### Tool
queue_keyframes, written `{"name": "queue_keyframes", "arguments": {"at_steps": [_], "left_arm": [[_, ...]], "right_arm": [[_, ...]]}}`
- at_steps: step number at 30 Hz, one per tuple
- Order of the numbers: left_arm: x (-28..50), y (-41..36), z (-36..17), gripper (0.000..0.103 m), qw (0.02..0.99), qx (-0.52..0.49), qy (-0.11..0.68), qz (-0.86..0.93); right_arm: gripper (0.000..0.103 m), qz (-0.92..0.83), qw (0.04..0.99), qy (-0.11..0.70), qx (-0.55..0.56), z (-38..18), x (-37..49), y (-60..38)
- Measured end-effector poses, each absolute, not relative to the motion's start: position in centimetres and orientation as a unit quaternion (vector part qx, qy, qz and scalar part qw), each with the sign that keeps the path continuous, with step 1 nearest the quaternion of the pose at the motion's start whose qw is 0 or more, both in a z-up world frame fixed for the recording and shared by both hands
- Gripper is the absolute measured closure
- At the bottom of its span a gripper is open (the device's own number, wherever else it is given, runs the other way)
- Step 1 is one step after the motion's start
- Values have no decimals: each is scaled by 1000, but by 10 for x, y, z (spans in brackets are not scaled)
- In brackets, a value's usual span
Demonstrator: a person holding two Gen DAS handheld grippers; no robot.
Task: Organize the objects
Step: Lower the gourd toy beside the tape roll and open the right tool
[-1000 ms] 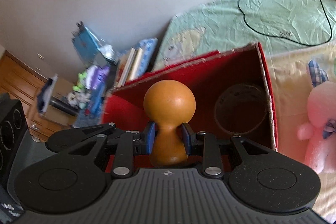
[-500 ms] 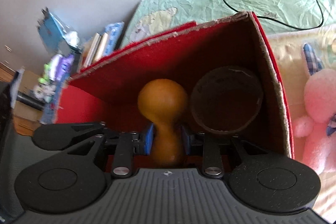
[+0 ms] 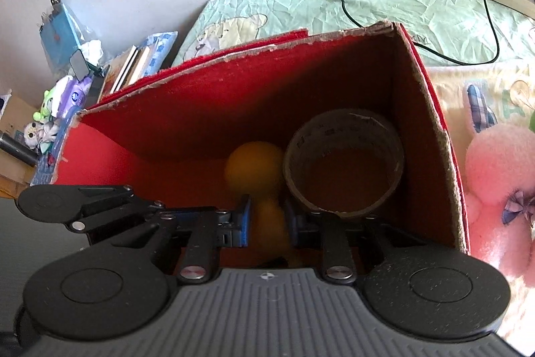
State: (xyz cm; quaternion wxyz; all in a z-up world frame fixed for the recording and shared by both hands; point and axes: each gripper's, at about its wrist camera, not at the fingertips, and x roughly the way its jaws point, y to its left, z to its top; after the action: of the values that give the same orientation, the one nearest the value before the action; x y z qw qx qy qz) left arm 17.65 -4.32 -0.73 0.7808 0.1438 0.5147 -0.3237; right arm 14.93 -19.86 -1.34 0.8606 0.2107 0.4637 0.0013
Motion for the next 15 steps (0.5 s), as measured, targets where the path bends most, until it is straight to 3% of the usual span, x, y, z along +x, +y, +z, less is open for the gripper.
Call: {"name": "queue_keyframes", "arguments": {"at_steps": [15], "left_arm": [[173, -43, -1, 37, 810, 158, 484, -291]], "right_arm": [[80, 3, 870, 440, 221, -12, 148, -199]]}}
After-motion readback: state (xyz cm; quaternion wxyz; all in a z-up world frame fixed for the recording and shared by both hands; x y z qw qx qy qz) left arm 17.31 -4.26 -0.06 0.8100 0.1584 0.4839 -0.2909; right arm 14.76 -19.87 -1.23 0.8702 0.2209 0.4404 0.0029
